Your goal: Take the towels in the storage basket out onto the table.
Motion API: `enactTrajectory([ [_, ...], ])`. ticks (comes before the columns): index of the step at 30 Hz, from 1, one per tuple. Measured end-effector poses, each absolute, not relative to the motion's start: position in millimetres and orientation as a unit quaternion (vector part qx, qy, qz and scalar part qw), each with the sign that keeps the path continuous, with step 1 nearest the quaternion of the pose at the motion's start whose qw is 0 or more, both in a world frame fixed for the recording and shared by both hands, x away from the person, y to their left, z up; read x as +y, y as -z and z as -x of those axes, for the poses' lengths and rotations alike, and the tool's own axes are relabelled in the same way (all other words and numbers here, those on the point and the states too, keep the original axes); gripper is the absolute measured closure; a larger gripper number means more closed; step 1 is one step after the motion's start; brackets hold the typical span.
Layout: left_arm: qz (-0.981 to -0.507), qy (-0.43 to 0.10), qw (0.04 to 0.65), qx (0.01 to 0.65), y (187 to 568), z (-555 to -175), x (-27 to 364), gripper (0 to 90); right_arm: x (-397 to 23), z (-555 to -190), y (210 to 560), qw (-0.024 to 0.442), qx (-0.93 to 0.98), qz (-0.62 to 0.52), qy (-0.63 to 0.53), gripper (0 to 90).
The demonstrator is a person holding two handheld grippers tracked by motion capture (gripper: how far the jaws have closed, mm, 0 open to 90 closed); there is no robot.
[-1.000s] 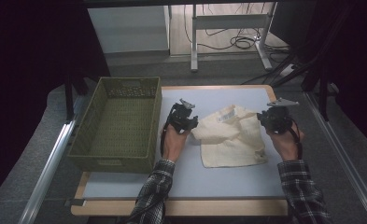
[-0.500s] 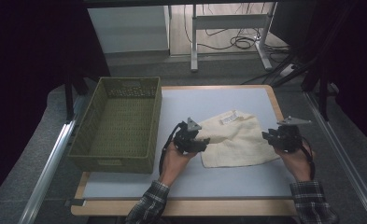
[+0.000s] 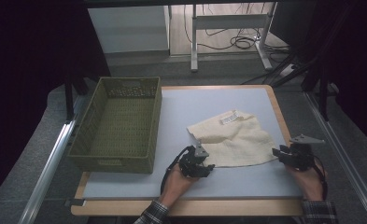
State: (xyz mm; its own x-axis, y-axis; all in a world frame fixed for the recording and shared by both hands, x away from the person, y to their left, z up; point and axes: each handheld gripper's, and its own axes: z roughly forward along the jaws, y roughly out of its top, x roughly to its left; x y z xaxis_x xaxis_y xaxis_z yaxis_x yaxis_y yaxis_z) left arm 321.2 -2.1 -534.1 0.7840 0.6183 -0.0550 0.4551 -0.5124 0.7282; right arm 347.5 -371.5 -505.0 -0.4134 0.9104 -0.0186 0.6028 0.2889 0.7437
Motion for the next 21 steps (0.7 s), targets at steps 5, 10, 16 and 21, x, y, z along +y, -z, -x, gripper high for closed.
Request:
enactTrajectory([
  [5,-0.868,-0.126,0.372,0.303,534,-320,-6,63.2,-374,-348,517,0.217,0.775,-0.495,-0.328,63.2],
  [10,-0.857,-0.121,0.397,0.304,539,-316,-5,83.7,-369,-342,518,0.21,0.771,-0.495,-0.34,86.8],
  [16,-0.855,-0.11,0.399,0.313,532,-316,7,88.1,-364,-332,513,0.197,0.781,-0.485,-0.341,87.4],
  [21,-0.846,-0.102,0.412,0.322,523,-301,29,88.0,-359,-317,510,0.186,0.784,-0.472,-0.358,87.4],
])
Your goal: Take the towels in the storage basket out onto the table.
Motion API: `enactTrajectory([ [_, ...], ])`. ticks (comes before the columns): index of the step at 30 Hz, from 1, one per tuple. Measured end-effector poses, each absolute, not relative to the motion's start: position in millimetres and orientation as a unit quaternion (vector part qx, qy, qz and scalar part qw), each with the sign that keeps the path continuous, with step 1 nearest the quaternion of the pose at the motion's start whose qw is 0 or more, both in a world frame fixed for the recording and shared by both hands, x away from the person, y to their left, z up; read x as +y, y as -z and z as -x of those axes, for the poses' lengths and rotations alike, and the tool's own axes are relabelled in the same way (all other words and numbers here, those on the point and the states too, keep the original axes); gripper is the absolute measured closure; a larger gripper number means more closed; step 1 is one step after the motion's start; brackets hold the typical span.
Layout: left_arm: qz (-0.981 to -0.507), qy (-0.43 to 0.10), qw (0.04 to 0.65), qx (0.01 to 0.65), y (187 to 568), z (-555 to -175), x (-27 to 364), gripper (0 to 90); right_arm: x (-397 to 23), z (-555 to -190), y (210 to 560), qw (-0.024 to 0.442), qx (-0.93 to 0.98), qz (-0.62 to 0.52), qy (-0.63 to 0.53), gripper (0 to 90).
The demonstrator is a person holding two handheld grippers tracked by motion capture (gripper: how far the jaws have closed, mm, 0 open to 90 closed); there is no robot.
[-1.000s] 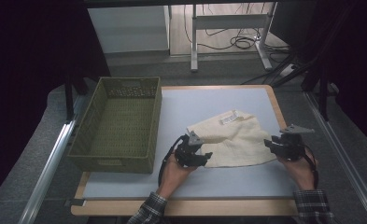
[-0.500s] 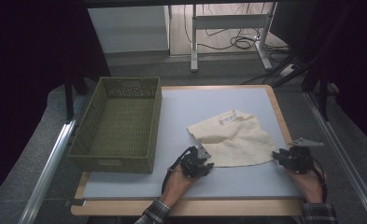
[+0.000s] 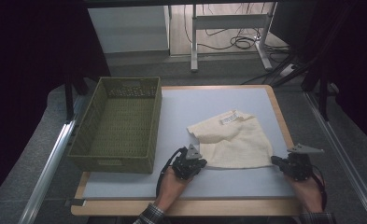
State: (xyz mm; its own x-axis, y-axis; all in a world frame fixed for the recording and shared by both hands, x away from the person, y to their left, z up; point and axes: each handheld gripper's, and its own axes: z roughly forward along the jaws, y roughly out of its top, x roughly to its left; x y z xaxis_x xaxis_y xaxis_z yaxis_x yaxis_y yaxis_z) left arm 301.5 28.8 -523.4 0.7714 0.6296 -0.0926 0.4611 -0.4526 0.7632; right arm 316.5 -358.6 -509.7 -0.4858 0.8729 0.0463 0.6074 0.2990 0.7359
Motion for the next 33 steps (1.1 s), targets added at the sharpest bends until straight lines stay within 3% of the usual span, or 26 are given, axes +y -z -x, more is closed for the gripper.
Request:
enactTrajectory([
  [11,-0.841,-0.091,0.417,0.332,525,-261,62,87.3,-334,-275,511,0.168,0.802,-0.431,-0.378,87.2],
  [23,-0.85,-0.059,0.419,0.313,534,-231,53,84.8,-348,-238,518,0.166,0.798,-0.439,-0.378,86.7],
  [29,-0.837,-0.102,0.428,0.327,519,-240,59,52.3,-354,-240,508,0.175,0.793,-0.44,-0.384,69.6],
  [33,-0.831,-0.119,0.421,0.344,514,-258,59,41.0,-349,-257,497,0.183,0.791,-0.432,-0.392,63.8],
])
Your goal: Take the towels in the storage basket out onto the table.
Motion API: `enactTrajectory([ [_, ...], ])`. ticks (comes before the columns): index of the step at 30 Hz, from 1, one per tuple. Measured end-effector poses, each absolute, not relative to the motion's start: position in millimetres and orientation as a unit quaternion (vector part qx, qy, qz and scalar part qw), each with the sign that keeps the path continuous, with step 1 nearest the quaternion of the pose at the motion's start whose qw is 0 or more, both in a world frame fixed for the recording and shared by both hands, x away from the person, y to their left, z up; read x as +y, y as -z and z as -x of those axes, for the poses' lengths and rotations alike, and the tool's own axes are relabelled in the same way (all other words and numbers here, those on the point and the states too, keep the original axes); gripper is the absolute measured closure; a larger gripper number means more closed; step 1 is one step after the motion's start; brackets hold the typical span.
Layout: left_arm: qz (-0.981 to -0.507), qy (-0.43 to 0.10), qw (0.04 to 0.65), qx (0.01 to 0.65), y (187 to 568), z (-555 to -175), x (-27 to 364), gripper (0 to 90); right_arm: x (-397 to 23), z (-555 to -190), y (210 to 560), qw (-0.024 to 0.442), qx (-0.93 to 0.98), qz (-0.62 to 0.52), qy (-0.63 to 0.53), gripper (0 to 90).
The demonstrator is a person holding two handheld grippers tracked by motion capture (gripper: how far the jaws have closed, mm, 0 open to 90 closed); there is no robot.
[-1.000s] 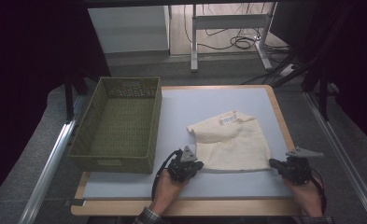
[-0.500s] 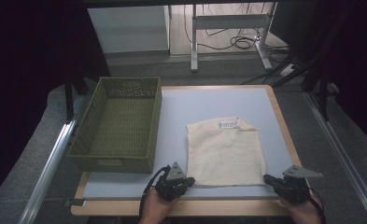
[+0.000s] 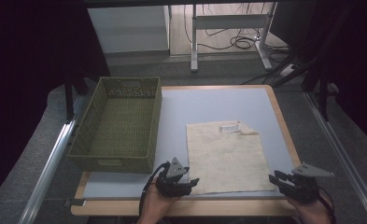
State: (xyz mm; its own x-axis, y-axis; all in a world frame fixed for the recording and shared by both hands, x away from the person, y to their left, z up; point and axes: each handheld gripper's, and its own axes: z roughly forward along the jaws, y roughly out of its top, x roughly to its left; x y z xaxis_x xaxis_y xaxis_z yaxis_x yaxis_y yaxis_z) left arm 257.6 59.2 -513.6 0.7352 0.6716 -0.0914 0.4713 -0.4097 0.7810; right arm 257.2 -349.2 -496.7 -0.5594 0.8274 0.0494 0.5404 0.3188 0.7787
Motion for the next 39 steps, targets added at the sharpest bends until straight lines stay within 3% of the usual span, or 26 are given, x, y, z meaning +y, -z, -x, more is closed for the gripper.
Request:
enactTrajectory([
  [3,-0.837,-0.128,0.405,0.346,519,-269,55,37.1,-338,-279,492,0.183,0.795,-0.422,-0.396,64.5],
  [11,-0.852,-0.152,0.366,0.342,540,-285,43,30.5,-294,-345,494,0.181,0.814,-0.394,-0.386,81.2],
  [16,-0.846,-0.134,0.374,0.355,543,-289,46,24.2,-277,-378,504,0.175,0.819,-0.399,-0.373,84.7],
  [25,-0.845,-0.133,0.375,0.357,543,-289,46,23.8,-264,-425,519,0.194,0.82,-0.414,-0.344,84.2],
  [32,-0.845,-0.132,0.376,0.356,543,-289,46,23.8,-287,-453,508,0.238,0.785,-0.463,-0.337,83.6],
  [39,-0.846,-0.128,0.376,0.354,544,-290,46,21.8,-306,-446,493,0.242,0.777,-0.468,-0.346,77.3],
])
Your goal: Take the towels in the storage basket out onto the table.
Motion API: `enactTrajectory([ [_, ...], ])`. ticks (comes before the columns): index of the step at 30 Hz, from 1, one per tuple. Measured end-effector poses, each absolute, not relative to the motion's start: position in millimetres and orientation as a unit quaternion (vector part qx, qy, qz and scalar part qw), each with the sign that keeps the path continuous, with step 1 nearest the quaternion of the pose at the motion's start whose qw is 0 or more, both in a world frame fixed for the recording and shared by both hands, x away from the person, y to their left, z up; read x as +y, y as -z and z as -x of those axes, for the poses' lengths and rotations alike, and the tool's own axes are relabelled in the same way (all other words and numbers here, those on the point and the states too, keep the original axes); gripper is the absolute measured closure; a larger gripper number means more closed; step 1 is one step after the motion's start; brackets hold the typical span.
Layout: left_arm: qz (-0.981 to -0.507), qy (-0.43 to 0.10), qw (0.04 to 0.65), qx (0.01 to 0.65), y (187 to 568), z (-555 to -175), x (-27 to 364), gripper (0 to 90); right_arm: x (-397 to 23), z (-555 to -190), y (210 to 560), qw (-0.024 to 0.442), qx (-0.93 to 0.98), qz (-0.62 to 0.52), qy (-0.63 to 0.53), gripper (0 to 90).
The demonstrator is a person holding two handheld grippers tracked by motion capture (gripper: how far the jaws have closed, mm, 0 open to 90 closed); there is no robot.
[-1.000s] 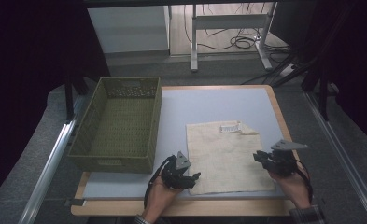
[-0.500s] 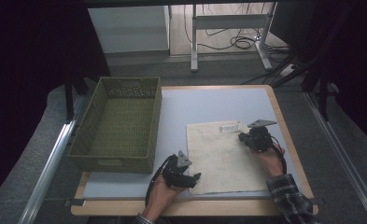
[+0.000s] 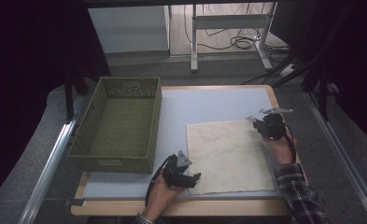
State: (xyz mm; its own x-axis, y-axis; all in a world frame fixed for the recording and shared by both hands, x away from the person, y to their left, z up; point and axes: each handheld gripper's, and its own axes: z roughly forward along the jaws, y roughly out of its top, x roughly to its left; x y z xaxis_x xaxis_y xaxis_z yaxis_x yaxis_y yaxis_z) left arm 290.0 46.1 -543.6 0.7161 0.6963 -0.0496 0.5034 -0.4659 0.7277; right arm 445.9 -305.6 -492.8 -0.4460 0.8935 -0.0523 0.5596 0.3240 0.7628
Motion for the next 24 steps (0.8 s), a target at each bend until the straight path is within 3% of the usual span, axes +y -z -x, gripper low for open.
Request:
enactTrajectory([
  [3,-0.849,-0.124,0.376,0.351,543,-291,46,18.5,-308,-438,492,0.239,0.779,-0.464,-0.349,74.6],
  [10,-0.831,-0.117,0.387,0.381,533,-306,49,20.4,-318,-430,496,0.229,0.78,-0.465,-0.351,67.0],
  [15,-0.818,-0.13,0.391,0.402,525,-325,45,28.2,-321,-436,501,0.223,0.776,-0.475,-0.348,61.0],
  [24,-0.807,-0.173,0.371,0.425,517,-365,32,41.8,-321,-452,507,0.214,0.774,-0.481,-0.351,62.1],
])
